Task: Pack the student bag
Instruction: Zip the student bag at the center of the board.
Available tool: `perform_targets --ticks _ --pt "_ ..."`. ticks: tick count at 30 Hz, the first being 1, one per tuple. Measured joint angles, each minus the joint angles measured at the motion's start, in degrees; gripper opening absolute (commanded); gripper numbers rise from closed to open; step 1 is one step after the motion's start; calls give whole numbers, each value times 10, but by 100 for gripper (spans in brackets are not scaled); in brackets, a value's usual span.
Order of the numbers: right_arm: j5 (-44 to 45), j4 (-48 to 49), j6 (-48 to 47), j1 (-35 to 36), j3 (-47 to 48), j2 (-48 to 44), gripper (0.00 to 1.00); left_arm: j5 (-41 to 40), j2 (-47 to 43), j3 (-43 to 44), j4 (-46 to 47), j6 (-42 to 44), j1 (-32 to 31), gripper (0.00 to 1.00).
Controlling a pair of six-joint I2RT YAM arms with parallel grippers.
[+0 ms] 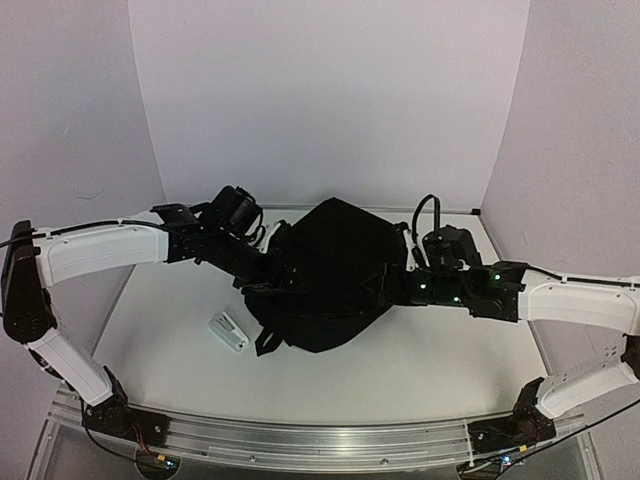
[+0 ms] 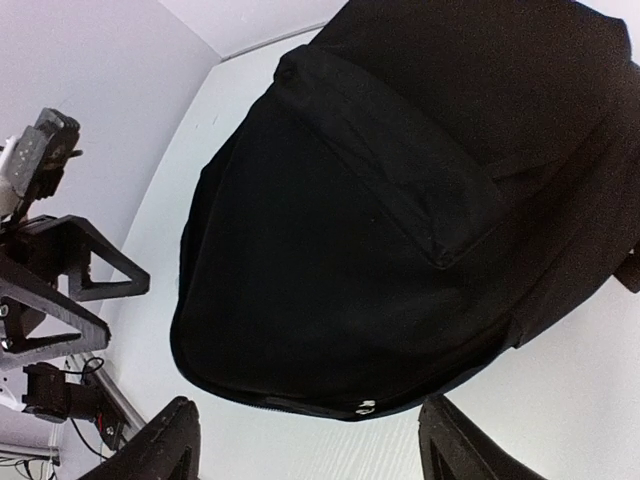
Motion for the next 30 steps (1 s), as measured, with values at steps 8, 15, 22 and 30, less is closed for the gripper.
perform_targets --ticks 8,15,22,30 --pt "-41 -41 -76 9 59 90 49 -21 -10 -40 -2 -19 -1 88" --pt "-64 -57 -106 11 75 120 48 -57 -20 -54 -16 -57 -1 88" --pt "-84 -57 -121 12 89 140 40 -70 -27 -60 -17 -81 -1 88" --pt "-88 -58 -129 13 89 154 14 -69 -27 -69 -15 -96 0 79"
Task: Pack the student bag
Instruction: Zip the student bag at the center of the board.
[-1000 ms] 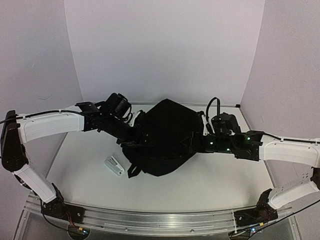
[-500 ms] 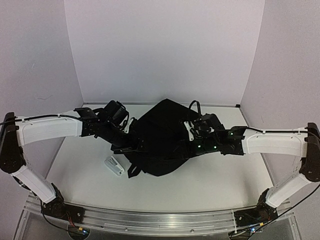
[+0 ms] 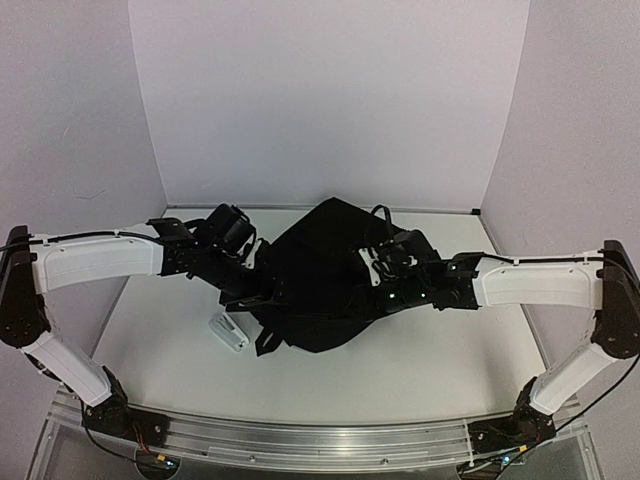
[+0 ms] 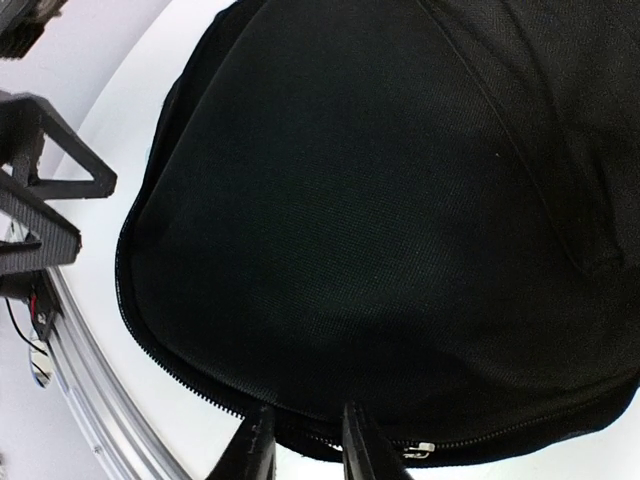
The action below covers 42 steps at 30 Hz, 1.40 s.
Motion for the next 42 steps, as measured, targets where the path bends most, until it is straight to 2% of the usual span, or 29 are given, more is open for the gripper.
perform_targets --ticks 5,15,23,32,39,42 --pt "-1 1 -2 1 0 0 0 11 3 -10 23 -11 0 66" --pt "4 5 12 2 -8 -38 0 36 54 -15 99 -25 2 56" --pt "5 20 38 2 -53 -87 0 36 58 -15 175 -24 2 55" --pt "-11 81 73 2 -88 -92 0 37 60 -15 231 -1 3 55" --pt "-16 109 91 1 -98 -92 0 57 102 -15 302 13 5 54" --pt "-14 114 97 1 -99 -92 0 65 121 -14 305 15 5 55"
